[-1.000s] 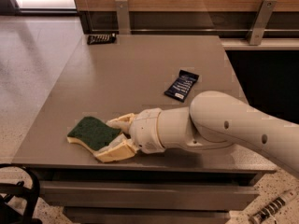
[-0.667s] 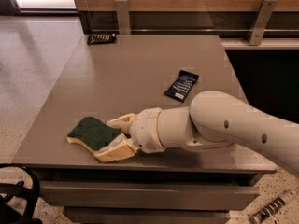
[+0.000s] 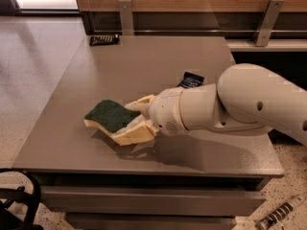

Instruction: Move sponge near rxbar chocolate

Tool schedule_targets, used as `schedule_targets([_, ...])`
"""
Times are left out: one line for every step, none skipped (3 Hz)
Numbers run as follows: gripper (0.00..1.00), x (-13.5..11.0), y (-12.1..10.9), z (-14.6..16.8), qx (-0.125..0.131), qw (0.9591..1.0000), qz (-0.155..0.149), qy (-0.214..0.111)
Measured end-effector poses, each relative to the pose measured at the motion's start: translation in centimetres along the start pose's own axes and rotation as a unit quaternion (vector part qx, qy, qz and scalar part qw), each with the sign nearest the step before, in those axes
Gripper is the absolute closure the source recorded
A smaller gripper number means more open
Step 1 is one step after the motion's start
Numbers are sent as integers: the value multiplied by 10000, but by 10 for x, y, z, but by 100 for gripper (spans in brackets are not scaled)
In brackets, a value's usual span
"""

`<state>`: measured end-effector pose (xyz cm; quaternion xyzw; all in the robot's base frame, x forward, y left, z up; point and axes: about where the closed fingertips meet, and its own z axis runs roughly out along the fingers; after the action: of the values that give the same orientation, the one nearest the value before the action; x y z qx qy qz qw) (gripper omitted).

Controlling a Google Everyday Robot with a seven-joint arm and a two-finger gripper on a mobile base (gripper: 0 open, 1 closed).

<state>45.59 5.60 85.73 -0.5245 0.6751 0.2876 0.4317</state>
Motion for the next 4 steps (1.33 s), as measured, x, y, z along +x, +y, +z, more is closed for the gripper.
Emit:
schedule_targets([100,-17,-39,-35,263,9997,-12,0])
schedule_targets([100,-29,-92,-62,593,9982,40,-20])
schedule_targets([100,-43,-166,-85,1144,9931,234,58])
schedule_targets([100,-52,-212,-91,1516,9870,525,83])
